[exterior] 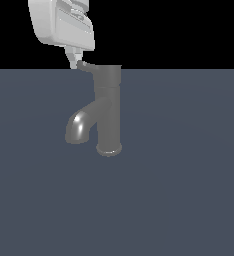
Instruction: Turn on the faucet by rotating a designated handle.
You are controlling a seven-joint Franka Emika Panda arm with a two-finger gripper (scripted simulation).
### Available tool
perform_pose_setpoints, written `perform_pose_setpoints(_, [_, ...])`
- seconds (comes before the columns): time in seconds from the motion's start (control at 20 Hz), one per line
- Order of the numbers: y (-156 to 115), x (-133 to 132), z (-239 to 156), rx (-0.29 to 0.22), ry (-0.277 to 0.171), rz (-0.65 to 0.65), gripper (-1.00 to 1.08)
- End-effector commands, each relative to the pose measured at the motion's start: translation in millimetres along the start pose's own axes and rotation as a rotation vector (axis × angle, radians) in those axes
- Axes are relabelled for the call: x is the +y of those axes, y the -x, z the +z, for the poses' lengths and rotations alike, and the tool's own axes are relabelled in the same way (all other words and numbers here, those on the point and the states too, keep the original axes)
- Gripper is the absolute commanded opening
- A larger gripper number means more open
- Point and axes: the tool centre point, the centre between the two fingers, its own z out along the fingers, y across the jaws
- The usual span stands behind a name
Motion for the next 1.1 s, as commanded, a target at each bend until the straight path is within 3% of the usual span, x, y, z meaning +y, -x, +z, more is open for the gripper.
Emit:
perform_pose_setpoints(0.0, [-10.0,7.6,-0.1,0.005,0.005,0.009,-1.0])
perform_pose_setpoints(0.25, [-14.9,20.1,-0.3,0.005,0.006,0.008,-1.0])
perform_pose_setpoints(0.3, [-5.8,18.8,-0.2,0.002,0.004,-0.006,-1.0])
perform_pose_setpoints(1.05, [-71.5,37.9,-0.7,0.005,0.007,0.005,-1.0])
